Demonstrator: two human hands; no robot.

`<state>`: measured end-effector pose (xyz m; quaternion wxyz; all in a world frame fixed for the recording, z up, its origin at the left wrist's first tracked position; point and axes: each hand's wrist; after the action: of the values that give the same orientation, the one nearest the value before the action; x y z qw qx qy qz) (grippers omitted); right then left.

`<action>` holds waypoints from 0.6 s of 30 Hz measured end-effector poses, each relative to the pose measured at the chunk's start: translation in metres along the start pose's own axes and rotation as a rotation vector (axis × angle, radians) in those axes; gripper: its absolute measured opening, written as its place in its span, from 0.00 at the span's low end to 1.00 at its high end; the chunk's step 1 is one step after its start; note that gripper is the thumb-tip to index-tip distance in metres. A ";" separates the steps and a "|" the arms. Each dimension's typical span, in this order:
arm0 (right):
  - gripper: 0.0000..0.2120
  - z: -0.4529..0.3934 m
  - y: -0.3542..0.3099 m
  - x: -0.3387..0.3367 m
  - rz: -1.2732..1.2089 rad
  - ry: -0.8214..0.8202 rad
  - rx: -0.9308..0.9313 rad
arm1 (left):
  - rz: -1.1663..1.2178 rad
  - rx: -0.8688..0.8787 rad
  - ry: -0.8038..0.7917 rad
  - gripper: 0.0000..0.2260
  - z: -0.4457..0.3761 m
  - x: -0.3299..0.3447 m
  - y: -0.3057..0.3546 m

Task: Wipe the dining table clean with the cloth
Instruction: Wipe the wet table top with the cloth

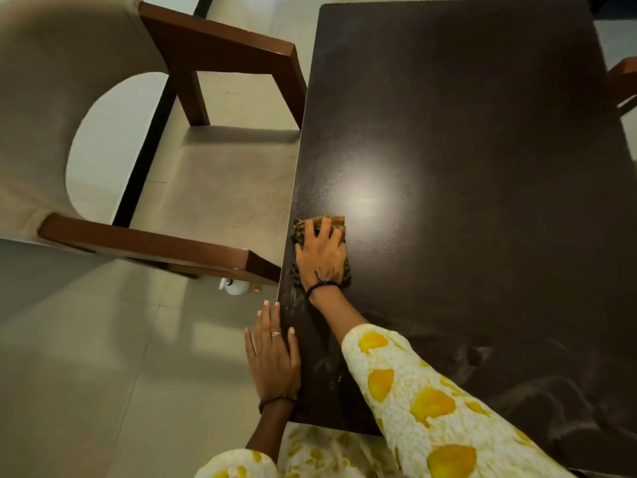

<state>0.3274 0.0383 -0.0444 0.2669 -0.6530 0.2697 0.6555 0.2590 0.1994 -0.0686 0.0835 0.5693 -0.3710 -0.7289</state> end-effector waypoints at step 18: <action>0.24 0.039 0.012 0.009 -0.077 0.072 -0.282 | 0.158 -0.038 0.033 0.24 0.011 0.003 0.000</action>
<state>0.2912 0.0565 -0.0536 0.1878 -0.7171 0.1591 0.6521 0.2487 0.2027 -0.0700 0.1579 0.5484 -0.3994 -0.7175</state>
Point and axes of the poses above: each hand's wrist, its own z-axis away from the middle knuckle, its own x-axis out of the palm, y = z × x, and after that the axes turned 15 degrees about z, right-handed
